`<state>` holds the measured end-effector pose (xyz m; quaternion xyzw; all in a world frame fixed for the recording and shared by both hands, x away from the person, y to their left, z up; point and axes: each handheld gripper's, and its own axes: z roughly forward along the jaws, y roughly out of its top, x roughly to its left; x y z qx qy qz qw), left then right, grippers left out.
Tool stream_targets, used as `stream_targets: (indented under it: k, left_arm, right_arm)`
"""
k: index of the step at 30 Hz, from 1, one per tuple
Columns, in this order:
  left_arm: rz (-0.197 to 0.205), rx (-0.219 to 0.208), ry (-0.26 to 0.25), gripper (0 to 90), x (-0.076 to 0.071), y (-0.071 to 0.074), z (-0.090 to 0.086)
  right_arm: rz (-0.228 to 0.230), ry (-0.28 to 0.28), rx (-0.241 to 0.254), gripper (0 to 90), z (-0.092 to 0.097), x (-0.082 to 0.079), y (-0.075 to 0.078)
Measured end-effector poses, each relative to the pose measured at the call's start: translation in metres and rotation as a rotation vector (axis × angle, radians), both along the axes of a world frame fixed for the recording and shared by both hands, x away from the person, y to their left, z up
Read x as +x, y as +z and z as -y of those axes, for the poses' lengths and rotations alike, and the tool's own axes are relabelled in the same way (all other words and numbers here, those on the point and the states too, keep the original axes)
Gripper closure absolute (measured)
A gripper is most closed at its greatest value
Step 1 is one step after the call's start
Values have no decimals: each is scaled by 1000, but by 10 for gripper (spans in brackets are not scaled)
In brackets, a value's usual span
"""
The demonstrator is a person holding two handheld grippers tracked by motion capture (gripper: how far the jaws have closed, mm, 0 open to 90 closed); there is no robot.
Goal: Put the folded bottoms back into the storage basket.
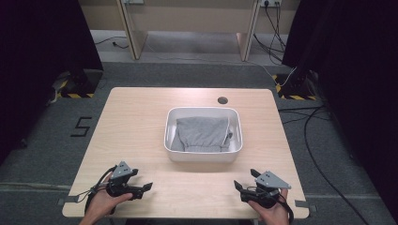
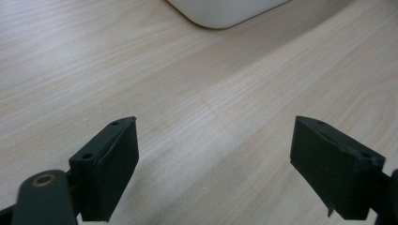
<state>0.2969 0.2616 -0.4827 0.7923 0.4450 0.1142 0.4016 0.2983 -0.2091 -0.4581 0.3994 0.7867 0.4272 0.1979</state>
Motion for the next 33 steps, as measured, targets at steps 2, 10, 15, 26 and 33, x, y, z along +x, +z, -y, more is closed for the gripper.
stream_targets:
  k: [2, 10, 15, 26, 33]
  left_arm:
    - [-4, 1, 2, 152, -2, -1, -1]
    - [-11, 15, -2, 153, -10, -7, 0]
    - [-9, 31, -7, 154, -15, -8, 1]
    - [-5, 31, 1, 154, -29, -12, 2]
    - [25, 52, 6, 153, -40, -13, 3]
  right_arm:
    - [-10, -4, -4, 235, 0, -2, -3]
    - [-26, -5, -13, 235, 2, -8, -11]
    - [-31, -5, -21, 235, 4, -11, -15]
    - [-45, -18, -37, 234, 7, -21, -20]
    - [-59, -19, -55, 228, 8, -26, -21]
